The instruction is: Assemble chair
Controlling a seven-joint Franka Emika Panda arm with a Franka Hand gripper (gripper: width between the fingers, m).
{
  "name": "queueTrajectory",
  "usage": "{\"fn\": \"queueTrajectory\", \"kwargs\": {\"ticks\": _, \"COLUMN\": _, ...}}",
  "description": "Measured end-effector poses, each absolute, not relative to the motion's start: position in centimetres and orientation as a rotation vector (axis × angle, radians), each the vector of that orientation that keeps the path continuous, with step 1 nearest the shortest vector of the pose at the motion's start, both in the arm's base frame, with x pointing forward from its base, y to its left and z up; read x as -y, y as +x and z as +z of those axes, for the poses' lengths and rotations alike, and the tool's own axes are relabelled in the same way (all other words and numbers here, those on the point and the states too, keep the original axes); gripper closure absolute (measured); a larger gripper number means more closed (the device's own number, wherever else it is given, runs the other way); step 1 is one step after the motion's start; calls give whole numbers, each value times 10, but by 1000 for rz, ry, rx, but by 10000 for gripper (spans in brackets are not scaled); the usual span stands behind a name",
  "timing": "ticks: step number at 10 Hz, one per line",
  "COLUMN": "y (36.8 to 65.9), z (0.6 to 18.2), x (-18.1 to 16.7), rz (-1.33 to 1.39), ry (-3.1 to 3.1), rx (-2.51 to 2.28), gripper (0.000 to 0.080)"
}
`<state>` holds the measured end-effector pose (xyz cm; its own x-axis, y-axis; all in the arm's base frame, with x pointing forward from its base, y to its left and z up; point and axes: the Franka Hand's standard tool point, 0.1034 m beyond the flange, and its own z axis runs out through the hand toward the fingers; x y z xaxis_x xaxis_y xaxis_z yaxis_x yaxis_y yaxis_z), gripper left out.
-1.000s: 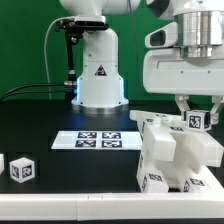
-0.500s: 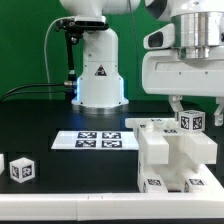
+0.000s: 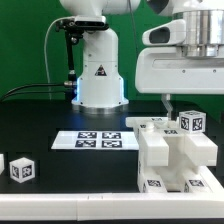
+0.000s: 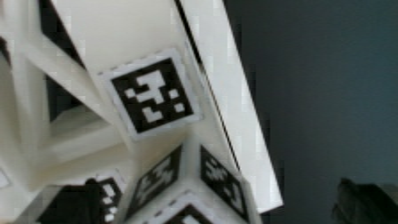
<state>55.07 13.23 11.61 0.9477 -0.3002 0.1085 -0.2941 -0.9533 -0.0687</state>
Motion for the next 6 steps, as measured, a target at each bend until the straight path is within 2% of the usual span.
{"fn": "queueTrajectory", "kwargs": {"ticks": 3, "y": 551, "z": 114, "x": -130, "rz": -185, "ry": -3101, "rx": -105, "gripper": 151}}
{"fn": "queueTrajectory", "kwargs": {"ticks": 5, "y": 553, "z": 114, "x": -121, "rz": -169, "ry": -3128, "rx": 374, "gripper": 151}}
{"fn": "queueTrajectory", "kwargs": {"ticks": 6, "y": 553, "z": 114, "x": -121, "rz": -172, "ry": -3125, "rx": 393, "gripper": 151}}
